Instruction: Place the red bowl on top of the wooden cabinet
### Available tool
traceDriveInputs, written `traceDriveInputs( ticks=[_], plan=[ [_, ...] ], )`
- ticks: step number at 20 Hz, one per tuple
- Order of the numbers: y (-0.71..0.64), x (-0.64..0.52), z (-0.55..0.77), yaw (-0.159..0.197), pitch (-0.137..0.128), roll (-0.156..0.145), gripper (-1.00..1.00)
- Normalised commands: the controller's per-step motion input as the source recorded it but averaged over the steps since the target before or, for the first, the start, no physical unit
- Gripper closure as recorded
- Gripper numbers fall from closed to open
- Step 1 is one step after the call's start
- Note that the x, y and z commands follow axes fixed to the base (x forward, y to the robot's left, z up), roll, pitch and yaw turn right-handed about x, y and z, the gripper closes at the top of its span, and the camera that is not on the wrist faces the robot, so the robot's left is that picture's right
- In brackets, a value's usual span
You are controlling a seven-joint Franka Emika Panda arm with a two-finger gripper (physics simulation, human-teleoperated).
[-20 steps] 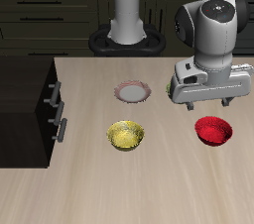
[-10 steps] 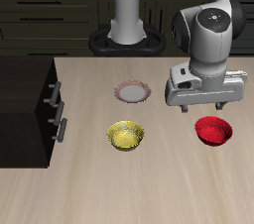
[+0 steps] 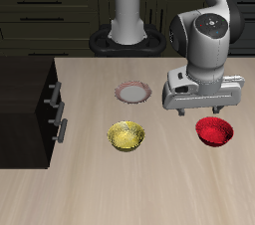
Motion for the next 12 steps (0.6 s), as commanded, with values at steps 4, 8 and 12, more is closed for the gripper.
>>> traceDriveInputs(
  ticks=[4,8,12],
  plan=[
    [0.14,0.01,-0.34,0.020,0.036,-0.006,-1.00],
    [0.07,-0.02,-0.09,0.011,-0.003,0.001,-1.00],
    [0.04,-0.08,-0.23,0.025,0.009,-0.020,-1.00]
  ],
)
